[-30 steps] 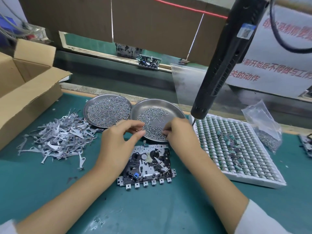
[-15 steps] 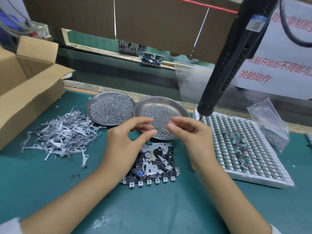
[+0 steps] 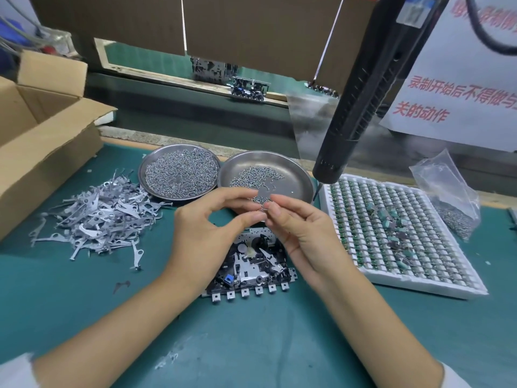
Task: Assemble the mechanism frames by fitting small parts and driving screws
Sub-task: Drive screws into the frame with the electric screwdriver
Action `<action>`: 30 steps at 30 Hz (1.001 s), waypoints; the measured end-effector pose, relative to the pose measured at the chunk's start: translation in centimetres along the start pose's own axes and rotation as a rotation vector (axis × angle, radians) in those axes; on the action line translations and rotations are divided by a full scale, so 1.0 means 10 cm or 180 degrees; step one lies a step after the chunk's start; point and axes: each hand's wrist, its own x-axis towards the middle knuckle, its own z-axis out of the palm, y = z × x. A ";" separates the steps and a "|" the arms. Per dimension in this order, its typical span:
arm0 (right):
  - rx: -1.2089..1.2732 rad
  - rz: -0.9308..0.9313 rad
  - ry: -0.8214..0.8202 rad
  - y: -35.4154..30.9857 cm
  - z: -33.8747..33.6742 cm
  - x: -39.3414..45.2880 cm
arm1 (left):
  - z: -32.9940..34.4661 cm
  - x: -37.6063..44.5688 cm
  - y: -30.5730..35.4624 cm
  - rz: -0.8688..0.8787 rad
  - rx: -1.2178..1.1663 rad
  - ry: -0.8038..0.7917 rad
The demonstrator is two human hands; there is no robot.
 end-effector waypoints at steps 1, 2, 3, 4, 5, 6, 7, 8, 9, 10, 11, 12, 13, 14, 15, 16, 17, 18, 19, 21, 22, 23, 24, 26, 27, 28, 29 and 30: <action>0.0005 0.0010 -0.0006 0.00 0.00 0.00 | 0.00 0.00 0.00 0.0008 -0.0006 0.0003; 0.0009 0.0018 -0.0009 0.01 0.00 0.00 | 0.00 0.00 0.00 0.0021 -0.0008 0.0003; 0.0010 0.0027 -0.0006 0.01 0.00 0.00 | 0.00 0.00 0.00 0.0039 -0.0006 -0.0003; 0.0008 0.0039 -0.0001 0.01 0.00 0.00 | -0.01 0.00 -0.01 0.0059 -0.0004 -0.0011; 0.0002 0.0057 0.0007 0.00 -0.01 0.00 | -0.01 0.00 -0.01 0.0071 -0.0006 -0.0021; -0.0002 0.0086 0.0014 -0.01 -0.01 0.00 | -0.01 0.00 -0.01 0.0074 -0.0012 -0.0031; -0.0007 0.0129 0.0015 -0.02 -0.01 0.00 | -0.01 0.00 -0.01 0.0076 -0.0019 -0.0042; -0.0012 0.0184 0.0004 -0.04 -0.01 0.00 | -0.01 0.00 -0.01 0.0088 -0.0018 -0.0054; -0.0024 0.0243 -0.0008 -0.05 -0.01 0.00 | -0.01 0.00 -0.01 0.0102 -0.0014 -0.0073; -0.0037 0.0299 -0.0022 -0.07 -0.01 0.00 | -0.02 0.00 -0.01 0.0109 -0.0013 -0.0099; -0.0055 0.0347 -0.0036 -0.08 -0.02 0.00 | -0.02 0.00 -0.01 0.0105 -0.0029 -0.0134; -0.0075 0.0389 -0.0054 -0.09 -0.03 0.00 | -0.02 0.01 0.00 0.0103 -0.0061 -0.0180; -0.0105 0.0431 -0.0077 -0.10 -0.04 0.00 | -0.02 0.01 0.00 0.0117 -0.0091 -0.0236; -0.0139 0.0481 -0.0109 -0.10 -0.04 0.00 | -0.01 0.01 0.01 0.0142 -0.0103 -0.0294; -0.0184 0.0535 -0.0144 -0.11 -0.04 0.00 | -0.01 0.01 0.01 0.0161 -0.0095 -0.0350; -0.0242 0.0587 -0.0180 -0.12 -0.05 0.00 | -0.01 0.01 0.01 0.0154 -0.0077 -0.0409; -0.0328 0.0618 -0.0215 -0.13 -0.05 -0.01 | -0.01 0.00 0.01 0.0123 -0.0056 -0.0480; -0.0448 0.0634 -0.0261 -0.16 -0.05 -0.01 | -0.02 0.00 0.00 0.0111 0.0000 -0.0554; -0.0624 0.0633 -0.0313 -0.21 -0.06 -0.02 | -0.01 0.00 0.00 0.0156 0.0092 -0.0612; -0.1160 0.0609 -0.0403 -0.37 -0.10 -0.03 | -0.01 0.01 -0.02 0.0305 0.0283 -0.0643; -0.1526 0.0570 -0.0398 -0.47 -0.13 -0.05 | -0.02 0.01 -0.02 0.0319 0.0315 -0.0601; -0.1961 0.0491 -0.0325 -0.57 -0.19 -0.06 | -0.02 0.01 -0.02 0.0279 0.0298 -0.0537; -0.2442 0.0382 -0.0170 -0.68 -0.25 -0.08 | -0.03 0.02 -0.03 0.0196 0.0249 -0.0471; -0.3537 0.0042 0.0477 -0.87 -0.46 -0.09 | -0.04 0.02 -0.03 -0.0031 0.0127 -0.0343; -0.4095 -0.0183 0.0879 -0.95 -0.58 -0.08 | -0.04 0.02 -0.03 -0.0123 0.0073 -0.0279; -0.4560 -0.0379 0.1208 -1.01 -0.69 -0.07 | -0.04 0.03 -0.03 -0.0184 0.0030 -0.0220; -0.4897 -0.0497 0.1417 -1.05 -0.80 -0.05 | -0.04 0.03 -0.04 -0.0221 0.0007 -0.0178; -0.5095 -0.0529 0.1491 -1.07 -0.88 -0.02 | -0.03 0.03 -0.04 -0.0242 0.0004 -0.0159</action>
